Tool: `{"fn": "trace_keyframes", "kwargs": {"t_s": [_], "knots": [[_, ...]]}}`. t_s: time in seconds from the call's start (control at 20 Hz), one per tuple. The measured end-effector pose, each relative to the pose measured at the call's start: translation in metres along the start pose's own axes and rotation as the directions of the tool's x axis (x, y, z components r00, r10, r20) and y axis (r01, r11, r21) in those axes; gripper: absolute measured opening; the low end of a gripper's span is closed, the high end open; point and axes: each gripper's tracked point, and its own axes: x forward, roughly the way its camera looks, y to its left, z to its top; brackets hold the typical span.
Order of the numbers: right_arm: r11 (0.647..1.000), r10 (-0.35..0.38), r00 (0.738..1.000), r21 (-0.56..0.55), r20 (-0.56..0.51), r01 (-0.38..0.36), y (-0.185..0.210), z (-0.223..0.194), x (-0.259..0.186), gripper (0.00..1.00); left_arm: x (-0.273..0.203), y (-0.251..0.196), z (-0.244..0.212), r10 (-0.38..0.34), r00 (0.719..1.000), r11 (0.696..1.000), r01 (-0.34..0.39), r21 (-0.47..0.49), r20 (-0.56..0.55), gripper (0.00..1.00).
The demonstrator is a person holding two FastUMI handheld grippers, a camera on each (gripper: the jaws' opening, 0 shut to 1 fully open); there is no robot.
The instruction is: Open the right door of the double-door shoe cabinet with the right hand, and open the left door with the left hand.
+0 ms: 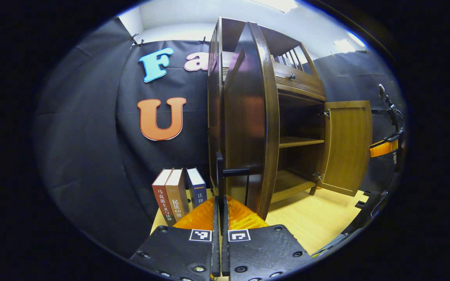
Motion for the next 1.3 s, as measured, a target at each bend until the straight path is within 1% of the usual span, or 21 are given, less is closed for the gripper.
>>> {"fn": "trace_keyframes", "kwargs": {"t_s": [0.05, 0.1, 0.15, 0.2, 0.35, 0.45, 0.55, 0.7, 0.85, 0.9, 0.95, 1.0, 1.05, 1.1, 1.2, 1.3], "knots": [[1.000, -0.002, 1.000, -0.002, 0.003, 0.002, -0.001, 0.001, -0.001, 0.93, -0.004, 0.001, -0.001, 0.003, 1.000, 1.000, -0.003, 0.014, -0.007, 0.11], [1.000, -0.006, 1.000, -0.005, 0.007, 0.006, -0.002, 0.002, -0.001, 0.93, -0.004, -0.002, -0.003, -0.008, 1.000, 1.000, 0.008, 0.016, -0.014, 0.10], [1.000, -0.007, 1.000, -0.007, 0.010, 0.007, -0.003, 0.003, -0.001, 0.93, -0.007, -0.006, -0.006, -0.016, 1.000, 1.000, 0.017, 0.011, -0.018, 0.00], [1.000, -0.005, 1.000, -0.007, 0.013, 0.005, -0.003, 0.003, -0.001, 0.93, -0.011, -0.006, -0.007, -0.014, 1.000, 1.000, 0.014, 0.008, -0.019, 0.10], [1.000, -0.001, 1.000, -0.006, 0.014, 0.001, -0.004, 0.004, 0.001, 0.93, -0.028, 0.000, -0.013, 0.006, 0.999, 1.000, -0.006, -0.001, -0.043, 0.47], [1.000, 0.000, 1.000, -0.009, 0.013, 0.000, -0.005, 0.003, 0.003, 0.93, -0.043, 0.008, -0.015, 0.041, 0.997, 0.999, -0.040, 0.004, -0.062, 0.72], [1.000, 0.003, 1.000, -0.011, 0.014, -0.003, -0.004, 0.003, 0.005, 0.93, -0.057, 0.004, -0.011, 0.069, 0.995, 0.998, -0.069, -0.002, -0.067, 0.97], [1.000, 0.004, 1.000, -0.008, 0.018, -0.004, -0.003, 0.005, 0.008, 0.93, -0.063, -0.021, 0.018, 0.104, 0.995, 0.995, -0.104, -0.005, -0.011, 0.95], [1.000, -0.002, 1.000, -0.013, 0.027, 0.002, -0.005, 0.010, 0.008, 0.93, -0.056, -0.059, 0.045, 0.115, 0.993, 0.993, -0.115, -0.004, 0.031, 0.95], [1.000, -0.005, 0.999, -0.009, 0.033, 0.006, -0.007, 0.011, 0.008, 0.93, -0.053, -0.068, 0.053, 0.130, 0.991, 0.991, -0.130, -0.004, 0.038, 0.95], [1.000, -0.009, 0.999, -0.005, 0.039, 0.009, -0.008, 0.013, 0.008, 0.93, -0.047, -0.080, 0.062, 0.125, 0.991, 0.992, -0.125, -0.001, 0.045, 1.00], [1.000, -0.016, 0.999, -0.001, 0.043, 0.016, -0.010, 0.015, 0.007, 0.93, -0.040, -0.089, 0.069, 0.130, 0.991, 0.992, -0.130, -0.001, 0.045, 0.95], [1.000, -0.023, 0.999, 0.002, 0.048, 0.023, -0.012, 0.017, 0.006, 0.93, -0.034, -0.099, 0.080, 0.134, 0.989, 0.991, -0.133, -0.008, 0.056, 1.00], [0.999, -0.032, 0.998, 0.006, 0.056, 0.031, -0.015, 0.019, 0.004, 0.93, -0.028, -0.107, 0.088, 0.134, 0.989, 0.991, -0.132, -0.031, 0.064, 0.96], [0.998, -0.056, 0.996, 0.016, 0.075, 0.055, -0.022, 0.024, 0.000, 0.95, -0.016, -0.122, 0.099, 0.136, 0.989, 0.987, -0.131, -0.092, 0.060, 0.96], [0.996, -0.081, 0.992, 0.029, 0.095, 0.079, -0.030, 0.029, -0.006, 0.95, -0.008, -0.128, 0.107, 0.178, 0.982, 0.980, -0.172, -0.096, 0.055, 0.96]]}}
